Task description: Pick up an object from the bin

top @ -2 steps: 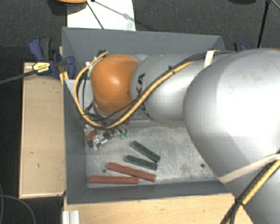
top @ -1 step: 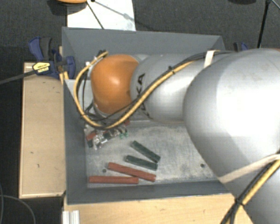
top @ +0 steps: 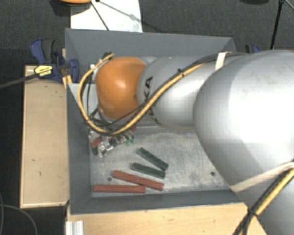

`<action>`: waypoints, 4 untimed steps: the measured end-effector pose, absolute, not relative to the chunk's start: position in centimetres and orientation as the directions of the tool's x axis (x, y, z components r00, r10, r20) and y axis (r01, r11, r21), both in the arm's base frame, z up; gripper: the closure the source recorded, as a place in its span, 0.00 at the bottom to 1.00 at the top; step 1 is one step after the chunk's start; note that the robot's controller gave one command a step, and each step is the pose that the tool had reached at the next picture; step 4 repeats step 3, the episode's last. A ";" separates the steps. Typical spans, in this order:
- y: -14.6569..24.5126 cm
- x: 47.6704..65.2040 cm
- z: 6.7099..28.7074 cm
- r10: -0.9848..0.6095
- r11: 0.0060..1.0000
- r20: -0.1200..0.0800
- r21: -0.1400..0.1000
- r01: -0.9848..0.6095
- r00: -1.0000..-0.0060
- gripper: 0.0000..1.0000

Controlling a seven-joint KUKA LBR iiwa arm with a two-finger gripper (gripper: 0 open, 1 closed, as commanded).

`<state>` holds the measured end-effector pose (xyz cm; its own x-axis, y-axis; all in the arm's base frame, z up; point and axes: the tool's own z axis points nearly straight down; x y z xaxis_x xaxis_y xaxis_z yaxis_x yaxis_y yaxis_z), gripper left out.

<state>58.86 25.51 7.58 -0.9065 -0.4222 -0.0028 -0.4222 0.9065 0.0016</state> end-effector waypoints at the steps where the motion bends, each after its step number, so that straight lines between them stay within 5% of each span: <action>1: 25.5 58.9 8.5 -0.422 0.907 -0.002 0.001 -0.422 -0.907 1.00; 4: 25.4 58.7 11.4 -0.420 0.907 0.006 0.001 -0.420 -0.907 1.00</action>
Offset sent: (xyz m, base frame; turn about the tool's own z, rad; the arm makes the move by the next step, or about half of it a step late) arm 0.0000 0.0000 0.1020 0.0000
